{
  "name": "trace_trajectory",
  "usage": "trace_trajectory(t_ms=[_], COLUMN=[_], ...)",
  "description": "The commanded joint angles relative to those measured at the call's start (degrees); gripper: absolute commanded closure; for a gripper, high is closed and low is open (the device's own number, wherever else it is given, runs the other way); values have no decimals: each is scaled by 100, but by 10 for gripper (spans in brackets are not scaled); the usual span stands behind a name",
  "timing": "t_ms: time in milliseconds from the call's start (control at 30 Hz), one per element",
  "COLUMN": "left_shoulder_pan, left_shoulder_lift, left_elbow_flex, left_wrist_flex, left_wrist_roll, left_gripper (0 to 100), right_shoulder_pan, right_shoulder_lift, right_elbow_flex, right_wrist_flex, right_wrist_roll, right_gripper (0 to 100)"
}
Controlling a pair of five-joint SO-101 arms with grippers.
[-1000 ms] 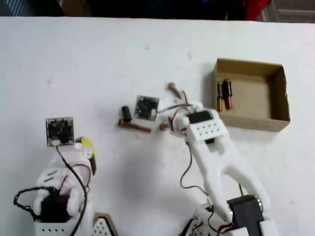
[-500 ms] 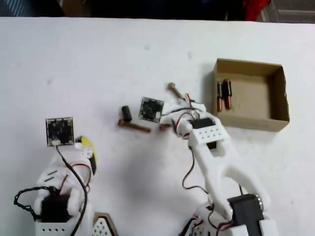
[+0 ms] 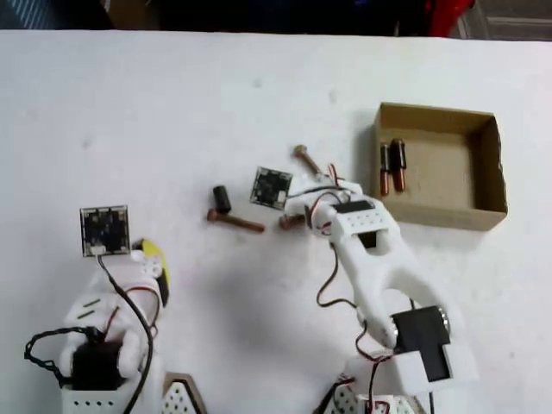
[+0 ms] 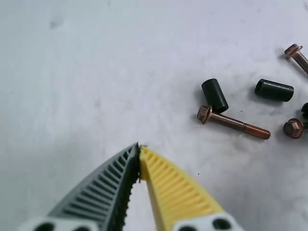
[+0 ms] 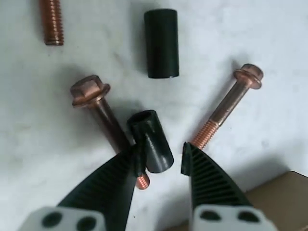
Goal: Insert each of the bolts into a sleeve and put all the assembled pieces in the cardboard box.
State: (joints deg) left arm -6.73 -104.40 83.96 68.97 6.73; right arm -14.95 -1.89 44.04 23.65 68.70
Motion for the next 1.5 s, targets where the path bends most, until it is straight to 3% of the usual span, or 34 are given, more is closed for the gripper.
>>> trace_trajectory(t_ms=[0, 333, 500, 900, 1000, 1467], left_shoulder_pan=[-4, 4, 4, 4, 4, 4], left_shoulder_lift=[-4, -4, -4, -4, -4, -4], left_elbow_flex=[-9, -9, 0, 0, 0, 0], left_wrist_flex=[-202, -202, -202, -202, -202, -202], left_wrist_roll=[-79, -79, -79, -79, -79, -79], left_gripper=[975, 974, 974, 974, 974, 973], right_shoulder_pan=[-48, -101, -251, -268, -268, -462], right_shoulder_lift=[268, 936, 936, 629, 119, -2949], right_elbow_flex=[-316, -686, -686, -668, -642, -642], right_wrist_flex=[-286, -338, -321, -295, -215, 2941], right_wrist_roll=[26, 18, 9, 0, -484, -2400], right_gripper=[889, 894, 985, 981, 981, 981])
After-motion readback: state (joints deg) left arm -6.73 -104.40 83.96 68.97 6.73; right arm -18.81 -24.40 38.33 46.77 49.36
